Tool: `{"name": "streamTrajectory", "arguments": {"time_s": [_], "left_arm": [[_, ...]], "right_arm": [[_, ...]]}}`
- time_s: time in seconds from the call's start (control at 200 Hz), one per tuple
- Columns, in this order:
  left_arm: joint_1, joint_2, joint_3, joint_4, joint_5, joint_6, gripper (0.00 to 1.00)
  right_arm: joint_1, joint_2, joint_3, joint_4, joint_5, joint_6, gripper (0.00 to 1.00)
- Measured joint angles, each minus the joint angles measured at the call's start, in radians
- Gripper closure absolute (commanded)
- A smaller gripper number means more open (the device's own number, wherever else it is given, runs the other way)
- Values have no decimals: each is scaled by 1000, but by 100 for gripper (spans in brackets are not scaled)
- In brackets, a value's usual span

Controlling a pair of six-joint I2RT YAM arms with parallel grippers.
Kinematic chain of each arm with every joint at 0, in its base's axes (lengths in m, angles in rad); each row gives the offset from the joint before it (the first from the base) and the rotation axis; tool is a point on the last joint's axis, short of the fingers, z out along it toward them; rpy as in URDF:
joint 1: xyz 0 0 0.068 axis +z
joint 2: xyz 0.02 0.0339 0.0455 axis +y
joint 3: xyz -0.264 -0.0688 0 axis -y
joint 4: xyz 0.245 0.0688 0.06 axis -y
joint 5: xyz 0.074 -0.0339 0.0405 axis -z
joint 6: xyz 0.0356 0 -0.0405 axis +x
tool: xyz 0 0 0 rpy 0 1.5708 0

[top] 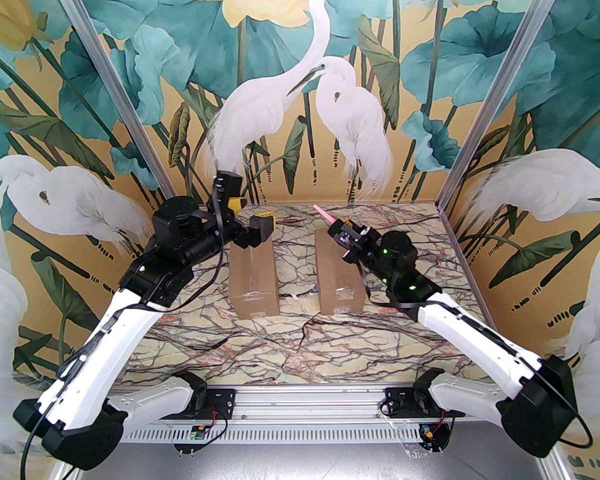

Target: Unpack the express box

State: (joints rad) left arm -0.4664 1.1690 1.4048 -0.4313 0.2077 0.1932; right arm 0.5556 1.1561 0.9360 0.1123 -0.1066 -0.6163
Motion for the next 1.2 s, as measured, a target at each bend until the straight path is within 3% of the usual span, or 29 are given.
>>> {"name": "streamTrajectory", "arguments": {"time_s": [0.27,0.515,0.915,1.2], "left_arm": [[-37,61,-57,-25,173,542,34],[-60,72,-53,-90,305,811,40],[-114,166,-40,-150,327,940,40],[-148,200,-7,-172,326,967,57]], "right_arm": [[-3,-19,113,-294,-168,-21,100],[-3,-17,160,-443,-264,-68,100],[-3,-10,177,-517,-333,-127,100],[6,17,212,-552,-353,-179,100]]}}
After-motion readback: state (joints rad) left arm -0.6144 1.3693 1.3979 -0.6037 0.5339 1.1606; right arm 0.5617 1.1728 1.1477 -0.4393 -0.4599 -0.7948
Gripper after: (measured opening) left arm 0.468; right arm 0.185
